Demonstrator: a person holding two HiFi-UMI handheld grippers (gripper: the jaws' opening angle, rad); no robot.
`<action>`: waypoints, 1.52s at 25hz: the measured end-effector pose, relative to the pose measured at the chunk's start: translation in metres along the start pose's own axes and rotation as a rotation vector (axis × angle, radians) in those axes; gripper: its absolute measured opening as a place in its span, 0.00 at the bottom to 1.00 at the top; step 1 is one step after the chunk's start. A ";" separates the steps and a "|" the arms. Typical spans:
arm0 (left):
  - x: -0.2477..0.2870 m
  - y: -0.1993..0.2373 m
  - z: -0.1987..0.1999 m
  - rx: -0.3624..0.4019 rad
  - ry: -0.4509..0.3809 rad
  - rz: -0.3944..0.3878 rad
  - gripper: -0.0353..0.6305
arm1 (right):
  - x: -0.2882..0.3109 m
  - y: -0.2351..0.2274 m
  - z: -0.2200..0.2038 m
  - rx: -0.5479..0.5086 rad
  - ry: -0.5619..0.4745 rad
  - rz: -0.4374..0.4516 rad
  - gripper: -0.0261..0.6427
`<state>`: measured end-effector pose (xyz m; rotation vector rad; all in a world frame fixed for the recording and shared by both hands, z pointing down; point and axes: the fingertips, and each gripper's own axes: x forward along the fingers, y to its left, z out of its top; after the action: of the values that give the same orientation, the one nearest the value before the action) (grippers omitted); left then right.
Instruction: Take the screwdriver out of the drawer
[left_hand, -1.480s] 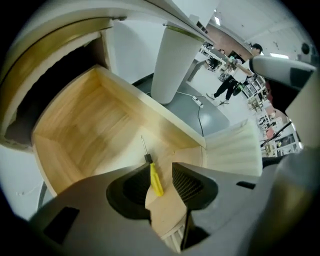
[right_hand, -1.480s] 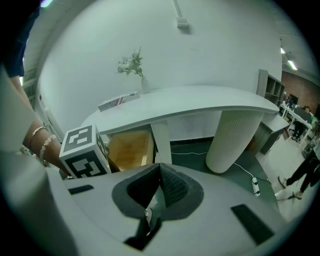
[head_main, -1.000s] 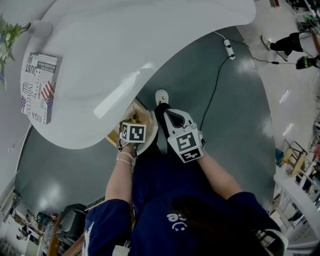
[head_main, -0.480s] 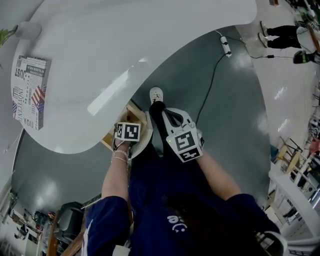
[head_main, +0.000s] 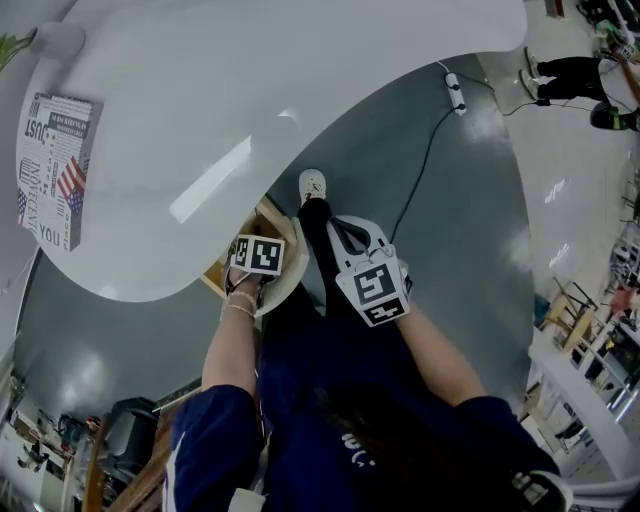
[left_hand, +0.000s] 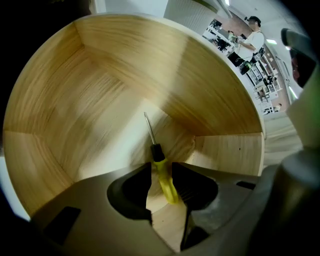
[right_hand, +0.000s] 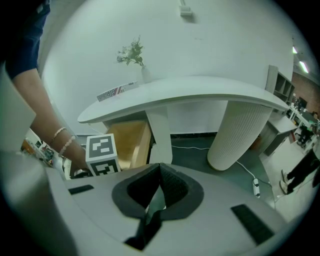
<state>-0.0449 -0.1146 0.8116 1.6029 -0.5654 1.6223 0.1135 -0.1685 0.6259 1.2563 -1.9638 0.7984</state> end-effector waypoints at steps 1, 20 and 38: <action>0.000 0.001 0.001 -0.001 -0.002 0.005 0.24 | 0.000 0.003 -0.001 0.005 0.001 0.014 0.05; -0.017 0.012 -0.005 -0.019 -0.014 0.063 0.15 | -0.002 0.031 -0.005 0.017 0.002 0.044 0.05; -0.090 -0.003 -0.003 0.094 -0.242 0.029 0.15 | -0.014 0.059 0.009 -0.007 -0.054 0.021 0.05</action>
<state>-0.0526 -0.1302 0.7232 1.8840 -0.6472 1.5048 0.0611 -0.1474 0.6008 1.2673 -2.0236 0.7748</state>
